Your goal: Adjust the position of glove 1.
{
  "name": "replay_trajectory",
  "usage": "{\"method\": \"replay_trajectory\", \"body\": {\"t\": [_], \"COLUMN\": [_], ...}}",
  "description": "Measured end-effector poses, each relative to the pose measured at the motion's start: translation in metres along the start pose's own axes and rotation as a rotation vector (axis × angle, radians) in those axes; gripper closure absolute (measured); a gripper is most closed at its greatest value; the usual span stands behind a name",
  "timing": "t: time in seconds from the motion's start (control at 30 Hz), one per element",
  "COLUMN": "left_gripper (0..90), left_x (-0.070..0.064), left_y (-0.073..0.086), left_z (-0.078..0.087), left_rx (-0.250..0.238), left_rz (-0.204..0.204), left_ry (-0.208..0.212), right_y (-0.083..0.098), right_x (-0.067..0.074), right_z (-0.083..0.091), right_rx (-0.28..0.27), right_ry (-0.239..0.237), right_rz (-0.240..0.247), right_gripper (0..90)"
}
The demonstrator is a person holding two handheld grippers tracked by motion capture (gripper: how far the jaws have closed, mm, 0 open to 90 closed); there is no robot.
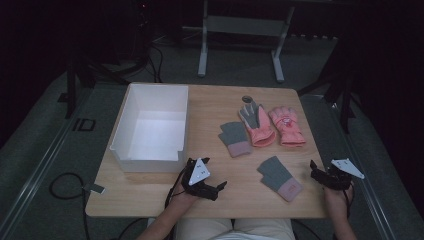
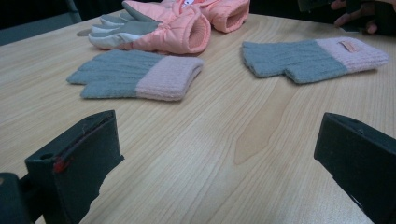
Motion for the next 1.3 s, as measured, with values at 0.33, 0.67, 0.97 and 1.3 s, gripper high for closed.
{"method": "replay_trajectory", "body": {"t": [0.33,0.67,0.97,1.3], "left_gripper": [0.1,0.1,0.1,0.1], "left_x": [0.0,0.0,-0.001,-0.001], "left_y": [0.0,0.0,0.0,0.0], "left_z": [0.0,0.0,0.0,0.0], "left_rx": [0.001,-0.007,-0.007,0.0], "left_rz": [0.011,0.009,0.003,0.0], "left_ry": [0.006,0.002,0.001,-0.005], "right_y": [0.005,0.006,-0.001,-0.038], "right_x": [0.002,0.007,0.007,0.009], "right_z": [-0.005,-0.006,-0.003,0.015], "right_rx": [0.089,0.099,0.13,0.099], "right_ry": [0.002,-0.009,-0.029,-0.053], "right_rz": [0.018,0.055,0.016,-0.002], "right_gripper": [13.1,12.6,12.7,12.6]}}
Point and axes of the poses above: each handheld gripper's, and its own axes: z roughly backward along the jaws, y roughly out of its underside, x roughly to its left, the point moved 8 cm from there along -z, roughly forward along the jaws
